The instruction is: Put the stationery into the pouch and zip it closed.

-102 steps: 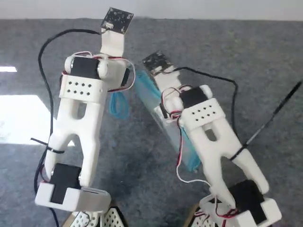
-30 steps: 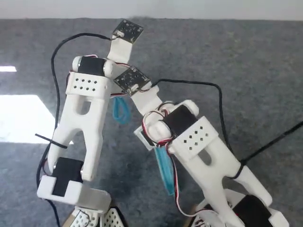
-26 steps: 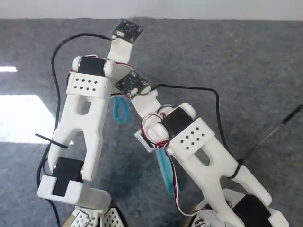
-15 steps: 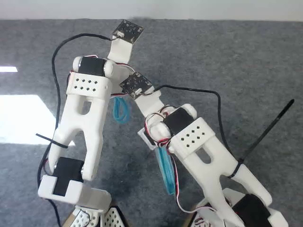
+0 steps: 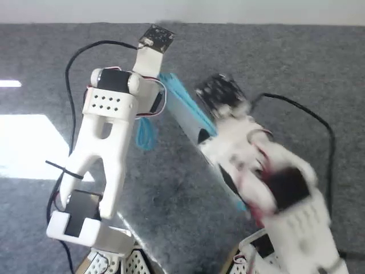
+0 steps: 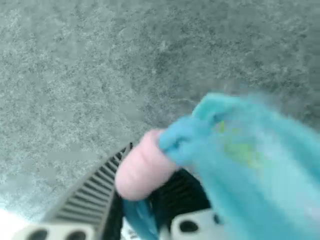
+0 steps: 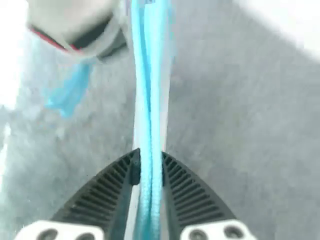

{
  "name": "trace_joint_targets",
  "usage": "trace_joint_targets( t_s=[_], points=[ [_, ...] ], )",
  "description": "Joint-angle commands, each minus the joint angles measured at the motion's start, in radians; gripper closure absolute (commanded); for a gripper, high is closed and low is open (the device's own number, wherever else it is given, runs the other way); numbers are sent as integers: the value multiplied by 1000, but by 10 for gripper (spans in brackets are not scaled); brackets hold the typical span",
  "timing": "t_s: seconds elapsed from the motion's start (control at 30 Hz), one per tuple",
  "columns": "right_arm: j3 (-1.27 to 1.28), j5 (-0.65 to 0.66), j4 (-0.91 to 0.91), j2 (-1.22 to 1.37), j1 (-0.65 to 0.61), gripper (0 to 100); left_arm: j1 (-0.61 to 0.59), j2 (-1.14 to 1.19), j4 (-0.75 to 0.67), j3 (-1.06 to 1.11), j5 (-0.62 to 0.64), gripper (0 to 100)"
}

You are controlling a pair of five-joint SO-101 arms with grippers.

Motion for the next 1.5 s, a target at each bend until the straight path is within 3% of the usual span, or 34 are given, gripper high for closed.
trace_joint_targets(
  t_s=[0.0, 0.8, 1.37, 1.47],
  points=[
    [-104, 17, 4, -137, 16, 994, 34, -14, -8, -13, 5, 987],
    [-454, -6, 4, -153, 102, 994, 40, -9, 2, -8, -25, 987],
    [-956, -2, 199, 211, 102, 994, 34, -20, -25, 27, -38, 984],
    [-954, 0, 240, 251, 102, 994, 6, -12, -44, 25, 32, 892]
  ],
)
